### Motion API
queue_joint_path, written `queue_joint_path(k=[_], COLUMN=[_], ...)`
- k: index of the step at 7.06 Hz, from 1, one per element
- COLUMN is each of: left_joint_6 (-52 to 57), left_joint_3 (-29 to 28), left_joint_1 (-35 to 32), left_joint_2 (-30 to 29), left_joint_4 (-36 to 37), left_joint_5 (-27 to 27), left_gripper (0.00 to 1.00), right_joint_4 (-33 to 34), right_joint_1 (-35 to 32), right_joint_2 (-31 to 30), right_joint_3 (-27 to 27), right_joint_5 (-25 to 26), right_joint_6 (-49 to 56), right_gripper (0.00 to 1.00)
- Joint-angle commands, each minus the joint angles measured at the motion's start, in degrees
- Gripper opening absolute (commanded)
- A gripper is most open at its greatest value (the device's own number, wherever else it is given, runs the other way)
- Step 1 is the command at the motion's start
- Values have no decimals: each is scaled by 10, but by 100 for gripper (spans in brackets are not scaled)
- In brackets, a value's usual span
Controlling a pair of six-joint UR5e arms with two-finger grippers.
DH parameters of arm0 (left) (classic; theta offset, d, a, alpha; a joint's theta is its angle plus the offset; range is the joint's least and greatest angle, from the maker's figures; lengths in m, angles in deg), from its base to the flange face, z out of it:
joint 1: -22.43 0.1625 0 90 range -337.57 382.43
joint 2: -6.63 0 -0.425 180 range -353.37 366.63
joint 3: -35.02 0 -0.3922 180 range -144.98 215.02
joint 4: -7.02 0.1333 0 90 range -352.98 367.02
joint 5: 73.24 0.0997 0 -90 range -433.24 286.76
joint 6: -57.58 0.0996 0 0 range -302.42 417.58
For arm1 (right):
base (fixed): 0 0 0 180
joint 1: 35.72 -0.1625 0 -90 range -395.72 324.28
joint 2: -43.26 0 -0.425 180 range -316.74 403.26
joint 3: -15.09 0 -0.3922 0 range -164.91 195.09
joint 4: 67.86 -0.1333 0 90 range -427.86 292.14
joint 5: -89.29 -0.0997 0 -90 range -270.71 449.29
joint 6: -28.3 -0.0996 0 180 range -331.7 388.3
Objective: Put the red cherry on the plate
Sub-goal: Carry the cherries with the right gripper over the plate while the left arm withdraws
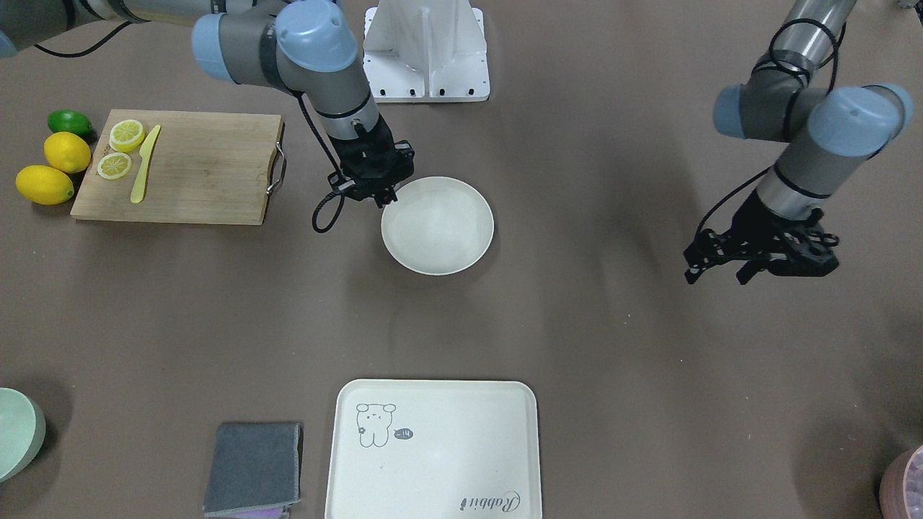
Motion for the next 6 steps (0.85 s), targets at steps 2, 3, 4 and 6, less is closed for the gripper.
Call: queue_joint_path(k=[2,3,4,6], left_joint_6=[190,218,252,355], left_joint_3=[-3,-3,-3,-1], left_joint_1=[-132,-151,-175,-249], left_joint_2=[58,57,58,88], left_joint_4=[54,76,94,124], left_joint_5=[-84,-84,-91,-118], left_gripper=[98,98,98,98], right_joint_4=[-65,-74,-71,-66], right_joint_1=[76,78,80,32], right_joint_2=[63,64,76,92], right_joint_3=[117,123,125,125], right_joint_5=[87,87,108,101], right_joint_6=[-70,-80,-111,-112], right_gripper=[0,61,100,100])
